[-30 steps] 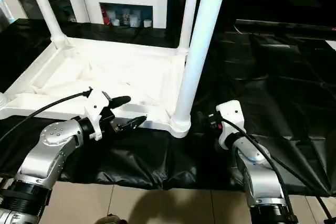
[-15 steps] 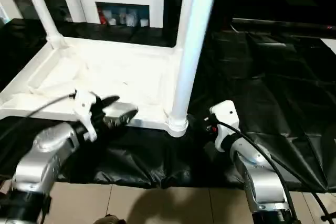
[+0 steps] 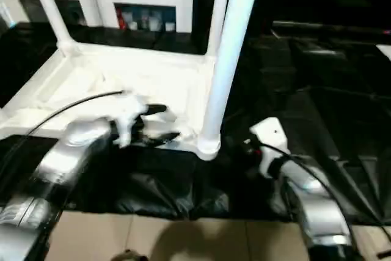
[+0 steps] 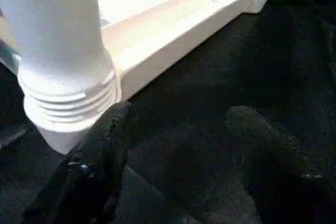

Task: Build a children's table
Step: Rotate table base

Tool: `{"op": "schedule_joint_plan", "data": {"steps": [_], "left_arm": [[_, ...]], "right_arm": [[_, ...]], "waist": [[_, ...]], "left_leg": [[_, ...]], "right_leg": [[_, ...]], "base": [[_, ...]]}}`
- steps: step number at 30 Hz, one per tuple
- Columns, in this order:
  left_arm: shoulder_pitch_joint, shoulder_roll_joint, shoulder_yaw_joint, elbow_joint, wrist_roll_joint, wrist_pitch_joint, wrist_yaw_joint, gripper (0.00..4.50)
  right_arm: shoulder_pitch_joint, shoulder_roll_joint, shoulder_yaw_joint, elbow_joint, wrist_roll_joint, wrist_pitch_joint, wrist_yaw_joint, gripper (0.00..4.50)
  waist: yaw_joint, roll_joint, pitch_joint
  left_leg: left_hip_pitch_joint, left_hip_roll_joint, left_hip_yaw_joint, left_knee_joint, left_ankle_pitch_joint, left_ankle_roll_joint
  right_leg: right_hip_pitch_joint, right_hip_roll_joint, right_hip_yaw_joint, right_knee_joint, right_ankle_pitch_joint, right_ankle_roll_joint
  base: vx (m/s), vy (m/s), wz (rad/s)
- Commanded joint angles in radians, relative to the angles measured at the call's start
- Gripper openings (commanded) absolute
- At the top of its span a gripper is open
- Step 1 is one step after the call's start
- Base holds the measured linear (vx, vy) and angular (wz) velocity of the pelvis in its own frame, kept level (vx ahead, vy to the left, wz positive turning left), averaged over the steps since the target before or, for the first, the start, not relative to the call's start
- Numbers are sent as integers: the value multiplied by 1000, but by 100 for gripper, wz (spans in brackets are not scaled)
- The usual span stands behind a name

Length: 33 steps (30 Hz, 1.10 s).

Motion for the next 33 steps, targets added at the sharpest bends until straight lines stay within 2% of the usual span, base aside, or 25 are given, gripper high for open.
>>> {"op": "schedule_joint_plan", "data": {"steps": [1,2,3,4,5,6,7,8,9,10,11,12,13,15,18,21,24,30,33], "left_arm": [[-37,-3,-19,79,23,-34,-55,447],[-63,-8,-22,135,23,-38,-101,447],[-71,-8,-23,153,24,-39,-117,447],[-75,-10,-23,165,24,-40,-127,447],[-84,-11,-23,192,26,-50,-145,431],[-90,-10,-26,215,32,-58,-160,420],[-100,-12,-28,247,39,-74,-172,412],[-110,-14,-32,281,54,-98,-161,412],[-112,-14,-32,292,58,-102,-159,412],[-116,-15,-33,306,60,-109,-160,407],[-124,-17,-35,329,68,-124,-147,392],[-132,-18,-36,349,74,-138,-139,377],[-138,-20,-33,365,76,-143,-128,372],[-145,-27,-14,381,59,-131,-132,372],[-157,-35,16,406,39,-124,-150,332],[-167,-34,23,429,46,-134,-149,323],[-176,-29,29,455,55,-140,-145,291],[-178,-15,13,490,96,-149,-153,244],[-179,-14,8,498,108,-149,-153,225]], "right_arm": [[19,-9,-16,-29,8,15,1,317],[33,-8,-20,-43,9,19,-3,317],[38,-8,-20,-48,9,20,-4,317],[42,-8,-21,-51,9,20,-5,317],[49,-9,-22,-58,12,21,-8,317],[56,-9,-23,-65,14,23,-11,317],[62,-10,-24,-70,16,24,-14,317],[71,-12,-25,-77,18,24,-17,317],[76,-11,-27,-80,18,25,-20,317],[79,-11,-28,-83,17,26,-21,317],[83,-10,-30,-87,15,27,-24,317],[86,-10,-31,-91,13,28,-25,317],[89,-10,-32,-95,14,29,-26,317],[92,-8,-34,-100,15,31,-27,317],[95,-8,-31,-108,16,35,-28,317],[96,-11,-25,-112,21,39,-20,317],[99,-20,-12,-120,31,49,3,317],[159,-98,58,-224,114,105,192,317],[166,-112,66,-242,135,124,216,317]], "waist": [[0,4,-69],[2,15,-71],[0,9,-70],[2,17,-73],[-3,14,-69],[-3,14,-69],[-3,27,-69],[-5,27,-67],[-5,27,-67],[-6,32,-69],[-5,42,-70],[-7,39,-69],[-7,43,-70],[-8,42,-71],[-7,43,-70],[-7,43,-70],[-7,45,-69],[-2,48,-69],[-3,49,-66]], "left_leg": [[21,57,-29,-58,-93,44],[18,58,-34,-57,-82,50],[19,56,-28,-56,-87,58],[18,58,-32,-55,-88,62],[17,56,-30,-54,-100,76],[17,56,-30,-54,-100,76],[18,58,-30,-54,-110,77],[18,57,-31,-55,-127,73],[18,57,-31,-55,-127,73],[16,59,-32,-55,-122,71],[16,59,-33,-54,-119,72],[17,62,-34,-56,-123,73],[17,60,-34,-55,-122,74],[16,59,-33,-54,-118,80],[15,58,-32,-53,-113,85],[16,58,-32,-53,-116,88],[17,61,-33,-55,-125,87],[14,64,-34,-53,-128,110],[16,66,-36,-57,-149,97]], "right_leg": [[49,-97,57,-78,151,-212],[53,-101,55,-69,182,-229],[50,-99,55,-76,179,-229],[54,-103,53,-70,177,-240],[54,-102,53,-78,144,-248],[54,-102,53,-78,144,-248],[52,-102,52,-81,110,-246],[53,-100,52,-86,64,-244],[53,-100,52,-86,64,-244],[54,-101,51,-84,59,-249],[53,-100,51,-84,59,-249],[52,-100,51,-84,65,-250],[52,-99,51,-83,72,-250],[53,-101,50,-82,86,-254],[52,-101,50,-84,80,-260],[52,-101,49,-85,67,-256],[52,-101,49,-87,48,-254],[54,-103,49,-88,69,-245],[51,-103,48,-94,20,-248]], "base": [[0,0,0],[0,0,0],[0,0,0],[0,0,0],[0,0,0],[0,0,0],[0,0,0],[0,0,0],[0,0,0],[0,0,0],[0,0,0],[0,0,0],[0,0,0],[0,0,0],[0,0,0],[0,0,0],[0,0,0],[0,0,0],[0,0,0]]}}
